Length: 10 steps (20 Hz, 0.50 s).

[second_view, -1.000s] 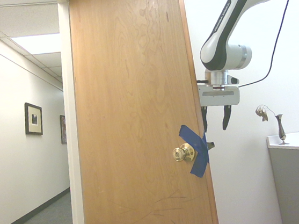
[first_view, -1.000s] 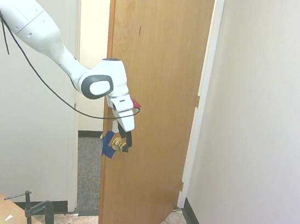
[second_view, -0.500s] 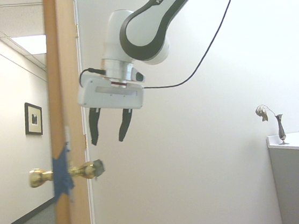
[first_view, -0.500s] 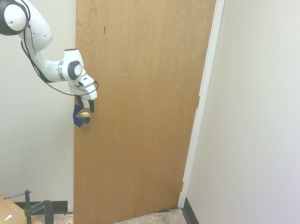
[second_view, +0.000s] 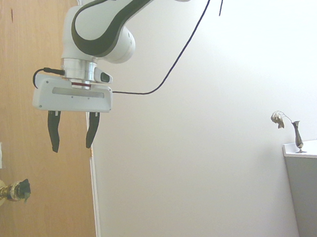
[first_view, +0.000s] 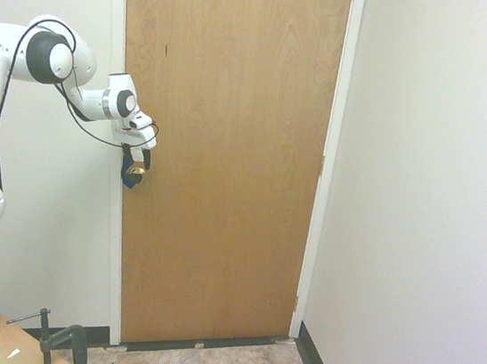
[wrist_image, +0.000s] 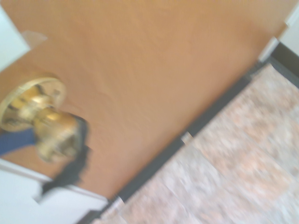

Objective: Shut the door

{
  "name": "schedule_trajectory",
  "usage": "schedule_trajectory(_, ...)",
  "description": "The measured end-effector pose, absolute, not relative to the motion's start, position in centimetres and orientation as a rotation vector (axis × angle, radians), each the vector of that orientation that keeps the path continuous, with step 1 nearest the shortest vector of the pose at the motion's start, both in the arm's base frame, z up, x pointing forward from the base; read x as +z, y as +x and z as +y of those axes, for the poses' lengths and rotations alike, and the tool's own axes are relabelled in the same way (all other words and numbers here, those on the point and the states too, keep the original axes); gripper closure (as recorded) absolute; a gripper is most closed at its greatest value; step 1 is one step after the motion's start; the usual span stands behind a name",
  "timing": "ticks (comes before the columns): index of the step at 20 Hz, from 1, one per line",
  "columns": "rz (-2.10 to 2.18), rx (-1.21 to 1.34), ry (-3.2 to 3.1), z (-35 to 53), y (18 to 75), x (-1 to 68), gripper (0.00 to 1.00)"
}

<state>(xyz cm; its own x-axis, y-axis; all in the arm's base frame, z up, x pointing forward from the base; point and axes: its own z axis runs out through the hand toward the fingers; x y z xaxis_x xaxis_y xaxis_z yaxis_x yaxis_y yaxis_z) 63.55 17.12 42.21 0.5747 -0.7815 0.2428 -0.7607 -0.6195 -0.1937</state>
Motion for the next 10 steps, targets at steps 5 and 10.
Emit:
schedule_trajectory(5, 1.451, -0.399, -2.753, 11.6, 56.7, 44.9, 0.0)
schedule_trajectory(10, 1.57, -0.323, -2.782, 5.5, 48.4, 45.7, 0.0)
